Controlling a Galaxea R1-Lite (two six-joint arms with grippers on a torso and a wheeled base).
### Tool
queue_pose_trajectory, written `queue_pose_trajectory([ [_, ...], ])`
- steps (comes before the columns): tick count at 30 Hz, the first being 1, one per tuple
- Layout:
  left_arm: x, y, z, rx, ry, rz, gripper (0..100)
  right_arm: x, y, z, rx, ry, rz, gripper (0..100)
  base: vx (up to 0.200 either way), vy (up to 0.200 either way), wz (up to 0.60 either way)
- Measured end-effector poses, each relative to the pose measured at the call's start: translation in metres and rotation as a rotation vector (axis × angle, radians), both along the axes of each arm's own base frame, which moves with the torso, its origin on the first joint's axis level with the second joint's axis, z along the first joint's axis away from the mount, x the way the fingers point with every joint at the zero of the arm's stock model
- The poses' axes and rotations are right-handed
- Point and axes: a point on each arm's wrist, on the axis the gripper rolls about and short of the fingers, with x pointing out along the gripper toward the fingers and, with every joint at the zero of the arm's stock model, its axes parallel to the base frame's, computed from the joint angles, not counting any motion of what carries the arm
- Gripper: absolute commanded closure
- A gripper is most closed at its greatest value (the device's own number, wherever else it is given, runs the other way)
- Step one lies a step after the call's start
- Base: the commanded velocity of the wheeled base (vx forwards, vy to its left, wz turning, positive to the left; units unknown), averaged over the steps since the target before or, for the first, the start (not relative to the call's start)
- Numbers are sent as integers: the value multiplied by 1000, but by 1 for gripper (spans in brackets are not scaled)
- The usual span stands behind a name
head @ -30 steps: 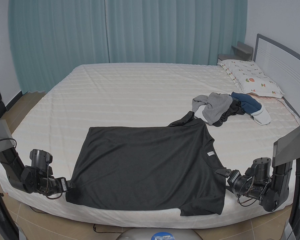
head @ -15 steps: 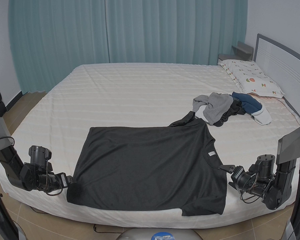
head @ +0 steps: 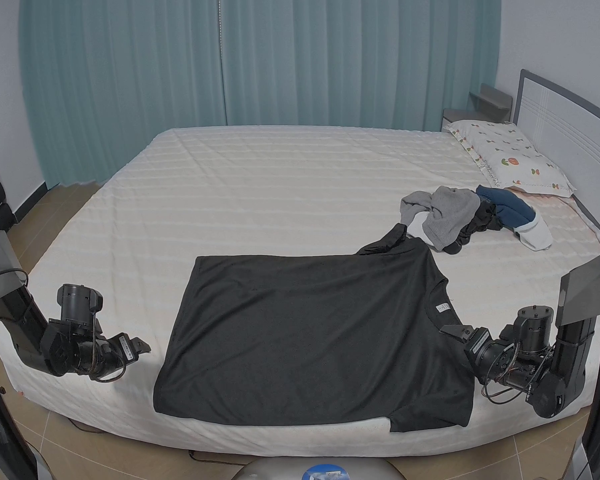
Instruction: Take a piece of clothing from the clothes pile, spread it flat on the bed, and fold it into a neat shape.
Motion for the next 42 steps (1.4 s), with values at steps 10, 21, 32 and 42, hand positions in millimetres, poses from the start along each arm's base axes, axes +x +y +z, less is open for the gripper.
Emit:
queue_pose_trajectory([
  [10,14,-11,8,-48,-46,17,0,1,-1,0,1,-3,-4,0,180,0,0],
  [21,46,-24,30,-172,-150,21,0,0,-1,-3,16,15,7,0,0,0,0],
  [32,113,-30,53,-301,-235,24,0,2,0,-8,76,50,-1,0,0,0,0],
  [42,188,-38,40,-362,-321,14,0,3,-1,-11,103,66,0,0,0,0,0],
])
